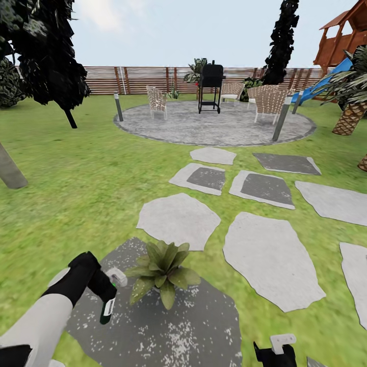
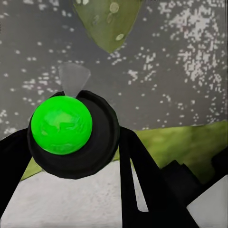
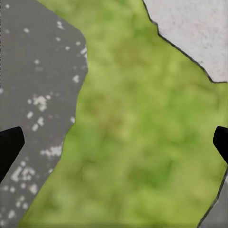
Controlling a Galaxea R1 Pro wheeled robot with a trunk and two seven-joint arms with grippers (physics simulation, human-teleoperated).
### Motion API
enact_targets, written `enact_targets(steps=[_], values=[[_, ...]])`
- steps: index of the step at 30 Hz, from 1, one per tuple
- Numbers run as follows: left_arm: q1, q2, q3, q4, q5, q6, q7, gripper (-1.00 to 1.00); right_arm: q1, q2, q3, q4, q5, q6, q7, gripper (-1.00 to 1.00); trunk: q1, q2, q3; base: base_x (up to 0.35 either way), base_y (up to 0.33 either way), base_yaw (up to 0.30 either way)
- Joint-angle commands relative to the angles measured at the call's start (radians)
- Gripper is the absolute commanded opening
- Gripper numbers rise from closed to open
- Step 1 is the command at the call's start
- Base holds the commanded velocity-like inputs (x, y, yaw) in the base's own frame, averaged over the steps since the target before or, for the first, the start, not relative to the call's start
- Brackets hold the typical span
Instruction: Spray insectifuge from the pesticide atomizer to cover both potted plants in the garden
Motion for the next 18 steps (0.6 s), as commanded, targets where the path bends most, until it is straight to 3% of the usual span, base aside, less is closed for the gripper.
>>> enact_targets(steps=[1, 3, 8, 14, 18], values=[[-0.003, -0.003, -0.007, -0.002, -0.007, 0.012, -0.009, -1.0, -0.001, 0.0, -0.008, 0.001, 0.006, -0.004, 0.003, 1.0, 0.0, 0.0, -0.001, 0.0, 0.0, 0.0], [-0.01, -0.006, -0.045, -0.003, -0.005, 0.051, -0.011, -1.0, 0.0, 0.0, -0.008, 0.001, 0.006, -0.004, 0.003, 1.0, 0.0, 0.0, -0.001, 0.0, 0.0, 0.0], [-0.015, 0.005, -0.063, -0.004, -0.004, 0.093, -0.012, -1.0, -0.001, -0.001, -0.008, 0.001, 0.006, -0.004, 0.003, 1.0, 0.0, 0.0, -0.001, 0.0, 0.0, 0.0], [-0.016, 0.079, -0.057, -0.002, -0.004, 0.096, -0.013, -1.0, -0.001, 0.0, -0.008, 0.001, 0.006, -0.004, 0.003, 1.0, 0.0, 0.0, -0.001, 0.0, 0.0, 0.0], [-0.006, 0.094, -0.055, -0.001, -0.004, 0.095, -0.005, -1.0, 0.0, -0.001, -0.008, 0.001, 0.006, -0.004, 0.003, 1.0, 0.0, 0.0, -0.001, 0.0, 0.0, 0.0]])
